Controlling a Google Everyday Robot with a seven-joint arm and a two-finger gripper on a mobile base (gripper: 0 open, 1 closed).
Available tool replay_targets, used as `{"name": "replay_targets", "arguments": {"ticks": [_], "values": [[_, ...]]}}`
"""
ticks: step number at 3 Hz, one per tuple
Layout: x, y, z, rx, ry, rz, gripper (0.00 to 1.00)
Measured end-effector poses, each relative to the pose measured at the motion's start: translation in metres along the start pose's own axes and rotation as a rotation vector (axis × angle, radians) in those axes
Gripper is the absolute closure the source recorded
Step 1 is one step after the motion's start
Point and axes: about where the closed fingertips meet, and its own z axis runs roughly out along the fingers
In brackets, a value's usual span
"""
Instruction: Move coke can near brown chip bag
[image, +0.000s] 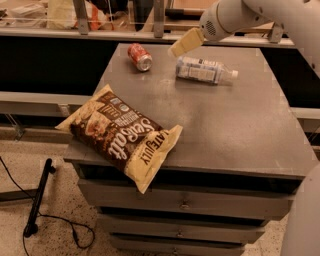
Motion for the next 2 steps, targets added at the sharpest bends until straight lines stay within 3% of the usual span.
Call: {"name": "replay_targets", "arguments": {"ticks": [2], "values": [[0.007,-0.002,0.042,0.167,0.043,-0.026,0.0]]}}
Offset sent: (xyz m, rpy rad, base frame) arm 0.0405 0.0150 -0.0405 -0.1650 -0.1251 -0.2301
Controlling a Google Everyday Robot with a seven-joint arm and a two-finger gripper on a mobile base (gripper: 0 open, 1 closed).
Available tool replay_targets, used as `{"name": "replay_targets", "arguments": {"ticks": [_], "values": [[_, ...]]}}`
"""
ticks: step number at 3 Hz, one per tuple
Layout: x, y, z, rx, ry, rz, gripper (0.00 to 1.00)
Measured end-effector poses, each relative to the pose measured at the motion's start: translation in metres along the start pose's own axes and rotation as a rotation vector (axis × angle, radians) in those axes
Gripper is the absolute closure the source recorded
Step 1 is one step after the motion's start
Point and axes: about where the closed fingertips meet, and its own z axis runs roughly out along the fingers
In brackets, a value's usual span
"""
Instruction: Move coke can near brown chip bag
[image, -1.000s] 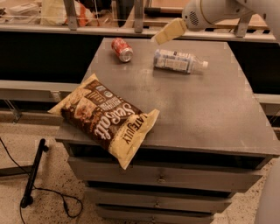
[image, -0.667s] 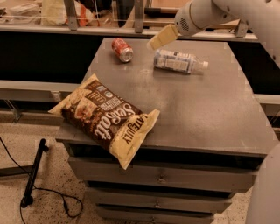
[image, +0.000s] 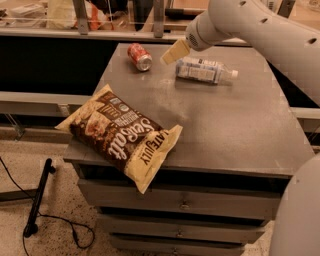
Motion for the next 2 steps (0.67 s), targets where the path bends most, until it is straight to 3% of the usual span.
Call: {"name": "replay_targets", "arguments": {"ticks": [1,2], "values": [[0.005,0.0,0.018,0.022,0.02,0.006,0.0],[0.01,0.001,0.036,-0.028,0.037,0.023,0.0]]}}
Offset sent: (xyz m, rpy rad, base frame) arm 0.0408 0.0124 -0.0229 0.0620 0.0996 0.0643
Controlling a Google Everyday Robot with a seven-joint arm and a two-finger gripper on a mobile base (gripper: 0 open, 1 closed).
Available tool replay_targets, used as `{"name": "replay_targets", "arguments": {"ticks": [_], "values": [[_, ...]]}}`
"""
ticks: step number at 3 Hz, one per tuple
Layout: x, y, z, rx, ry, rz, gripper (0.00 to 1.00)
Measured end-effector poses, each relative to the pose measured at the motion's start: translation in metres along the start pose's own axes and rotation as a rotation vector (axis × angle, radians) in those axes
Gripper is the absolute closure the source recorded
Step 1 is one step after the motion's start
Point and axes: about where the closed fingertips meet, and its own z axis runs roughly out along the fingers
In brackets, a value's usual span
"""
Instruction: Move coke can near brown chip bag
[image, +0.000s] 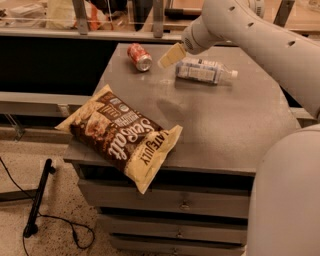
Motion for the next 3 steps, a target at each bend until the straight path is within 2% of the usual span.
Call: {"name": "replay_targets", "arguments": {"ticks": [2,3], "values": [[-0.021,0.021,0.027,-0.236,-0.044,-0.01,0.0],[-0.027,0.033,0.035,-0.302,-0.053,-0.022,0.0]]}}
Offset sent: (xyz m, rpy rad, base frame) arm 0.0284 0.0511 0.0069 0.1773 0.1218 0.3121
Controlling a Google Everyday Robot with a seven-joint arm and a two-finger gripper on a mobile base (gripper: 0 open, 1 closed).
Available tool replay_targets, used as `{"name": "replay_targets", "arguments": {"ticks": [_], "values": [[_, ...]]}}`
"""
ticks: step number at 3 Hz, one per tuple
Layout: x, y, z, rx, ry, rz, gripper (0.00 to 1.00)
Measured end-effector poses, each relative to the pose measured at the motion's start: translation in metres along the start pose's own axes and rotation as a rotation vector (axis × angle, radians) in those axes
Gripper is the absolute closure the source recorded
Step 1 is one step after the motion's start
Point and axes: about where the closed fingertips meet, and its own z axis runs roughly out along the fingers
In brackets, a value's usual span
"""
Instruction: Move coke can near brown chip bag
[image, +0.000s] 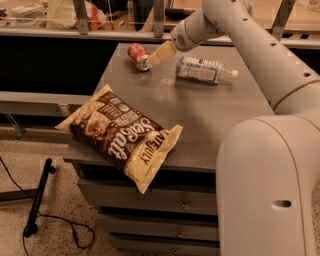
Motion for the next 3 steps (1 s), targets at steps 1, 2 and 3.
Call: {"name": "replay_targets", "arguments": {"ticks": [1,2,3], "values": [[-0.001,0.005,0.012,-0.024,-0.008,0.005,0.0],[0.0,0.008,0.026,-0.044,-0.022,0.006,0.0],[-0.003,0.011,0.039,-0.064,-0.04,0.003,0.0]]}}
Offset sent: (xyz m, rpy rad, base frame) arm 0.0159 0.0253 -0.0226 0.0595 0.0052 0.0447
